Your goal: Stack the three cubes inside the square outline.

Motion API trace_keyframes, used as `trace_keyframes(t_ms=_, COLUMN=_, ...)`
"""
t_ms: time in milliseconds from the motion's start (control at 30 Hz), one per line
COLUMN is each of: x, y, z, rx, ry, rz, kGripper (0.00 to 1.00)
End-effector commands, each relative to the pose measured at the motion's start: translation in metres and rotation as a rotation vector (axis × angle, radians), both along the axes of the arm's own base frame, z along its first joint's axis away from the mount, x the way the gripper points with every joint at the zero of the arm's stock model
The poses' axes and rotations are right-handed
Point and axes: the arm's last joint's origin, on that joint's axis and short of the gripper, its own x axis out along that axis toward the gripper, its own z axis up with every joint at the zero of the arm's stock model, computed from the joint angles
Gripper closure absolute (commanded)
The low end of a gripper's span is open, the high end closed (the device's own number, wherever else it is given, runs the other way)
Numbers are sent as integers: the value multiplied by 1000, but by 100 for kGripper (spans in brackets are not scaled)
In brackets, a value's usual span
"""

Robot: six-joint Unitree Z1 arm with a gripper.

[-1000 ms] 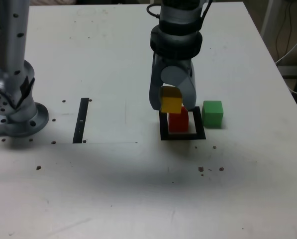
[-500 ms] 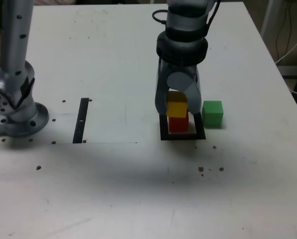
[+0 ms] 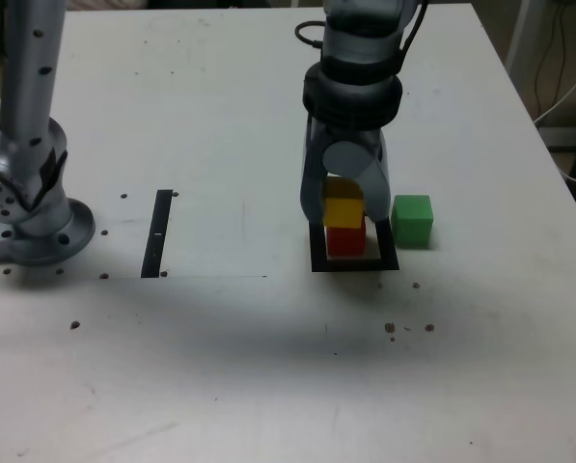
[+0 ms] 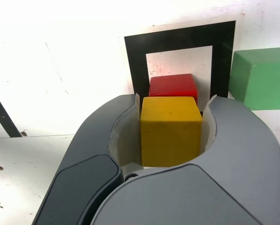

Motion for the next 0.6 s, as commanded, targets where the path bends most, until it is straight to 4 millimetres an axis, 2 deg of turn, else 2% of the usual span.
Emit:
trace_keyframes(t_ms=0, x=1, y=1, z=0, rx=2, ry=-7, rz=5, kGripper=50)
trace_keyframes(t_ms=200, x=3, y=1, z=1, rx=-3, ry=-20, rz=6, kGripper=45)
trace_keyframes(t_ms=400, x=2, y=3, z=-2, rx=-4, ry=-14, rz=11, kGripper=32)
trace_keyframes(t_ms=567, x=0, y=3, z=-4, rx=-10, ry=-3, rz=12, kGripper=28)
